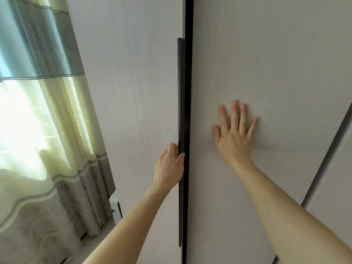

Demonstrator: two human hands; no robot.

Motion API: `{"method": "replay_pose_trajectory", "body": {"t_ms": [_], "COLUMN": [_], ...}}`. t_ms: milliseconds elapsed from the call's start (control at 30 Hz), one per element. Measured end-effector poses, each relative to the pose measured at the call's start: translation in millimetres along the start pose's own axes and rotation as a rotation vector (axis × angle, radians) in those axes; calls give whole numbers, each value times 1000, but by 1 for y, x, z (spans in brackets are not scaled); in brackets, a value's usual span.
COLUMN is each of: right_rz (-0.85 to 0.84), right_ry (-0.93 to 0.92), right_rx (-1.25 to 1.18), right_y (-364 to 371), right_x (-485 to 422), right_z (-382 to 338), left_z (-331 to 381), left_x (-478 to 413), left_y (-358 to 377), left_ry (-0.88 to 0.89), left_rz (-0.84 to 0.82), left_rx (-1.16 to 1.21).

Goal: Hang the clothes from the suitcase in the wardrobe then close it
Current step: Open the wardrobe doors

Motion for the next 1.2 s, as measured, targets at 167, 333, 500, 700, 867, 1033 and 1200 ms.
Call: {"method": "replay_pose_trajectory", "body": {"t_ms": [167,333,500,700,867,1033,1200], "right_rz": [-329,-476,-557,-550,-507,-467,-465], "right_ry": [123,-14,-172,-383,-368,-357,-397], "right_rx": [-232,-886,-1260,-1213,-1277,-1242,-1121], "right_y": [-41,-101,-140,-161,-173,-175,-172], "right_x": [22,60,84,105,110,109,103], "right_z": [-35,-133,-230,-329,-383,-410,-431], "left_z": [-24,-58,-101,-151,-188,-211,-228], "left_x": [52,104,142,164,167,161,159], "left_y": [-49,-113,-180,-260,-293,-311,-326], "left_ry": [5,-65,-123,-218,-278,-293,-316], "left_rz": [-17,16,93,181,213,214,254], "left_rx": [20,145,67,-85,-83,-115,-106]}}
Point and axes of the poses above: each hand's wrist, its own x-axis away from the middle knuckle, its own y-axis out of the palm, z = x × y, the point moved 4 cm from there along -x, towards the middle knuckle, and after that the axes turned 1 degree about z, right-handed, at the moved point
